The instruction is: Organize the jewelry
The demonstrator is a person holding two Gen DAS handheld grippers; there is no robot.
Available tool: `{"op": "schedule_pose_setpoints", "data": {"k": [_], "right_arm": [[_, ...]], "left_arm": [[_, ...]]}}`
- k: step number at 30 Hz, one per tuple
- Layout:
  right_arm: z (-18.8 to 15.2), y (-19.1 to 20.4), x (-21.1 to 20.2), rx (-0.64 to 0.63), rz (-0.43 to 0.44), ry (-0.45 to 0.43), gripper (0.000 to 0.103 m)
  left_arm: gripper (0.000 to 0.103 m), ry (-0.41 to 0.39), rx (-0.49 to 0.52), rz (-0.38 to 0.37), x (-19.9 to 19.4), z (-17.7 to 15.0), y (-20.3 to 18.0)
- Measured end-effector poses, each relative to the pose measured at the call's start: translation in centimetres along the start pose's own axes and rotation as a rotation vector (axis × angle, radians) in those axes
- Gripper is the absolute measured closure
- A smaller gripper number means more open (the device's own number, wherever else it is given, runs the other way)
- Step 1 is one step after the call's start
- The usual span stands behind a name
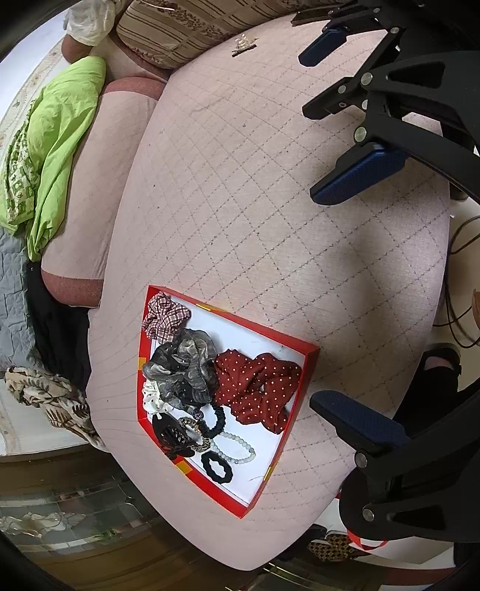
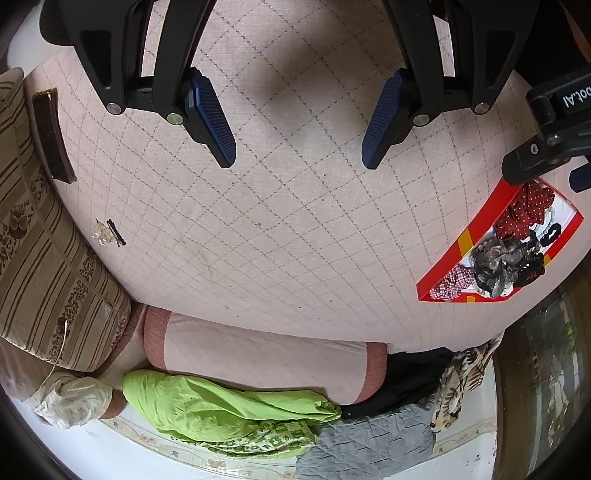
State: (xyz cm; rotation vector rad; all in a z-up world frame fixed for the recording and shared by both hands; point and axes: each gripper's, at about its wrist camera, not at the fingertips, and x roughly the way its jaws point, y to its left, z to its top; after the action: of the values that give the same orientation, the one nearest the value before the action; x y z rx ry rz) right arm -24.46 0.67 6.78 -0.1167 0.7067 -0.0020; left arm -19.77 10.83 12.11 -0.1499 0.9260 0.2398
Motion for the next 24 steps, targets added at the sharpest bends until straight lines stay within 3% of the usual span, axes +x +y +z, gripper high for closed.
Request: {"op": "schedule_pose_setpoints", "data": {"k": [16, 24], "right_arm": [[0.4, 1.9, 0.0, -0.037, 0.027, 0.026, 0.028], [0.8, 3.1, 0.1, -0.062, 0.019, 0.035, 0.028]], "left_arm": [[0.003, -0.099, 0.000, -0.040, 0.1, 0.1, 2.5], [0.003, -0.084, -0.039, -0.047, 1.2, 0.1, 4.2]]}}
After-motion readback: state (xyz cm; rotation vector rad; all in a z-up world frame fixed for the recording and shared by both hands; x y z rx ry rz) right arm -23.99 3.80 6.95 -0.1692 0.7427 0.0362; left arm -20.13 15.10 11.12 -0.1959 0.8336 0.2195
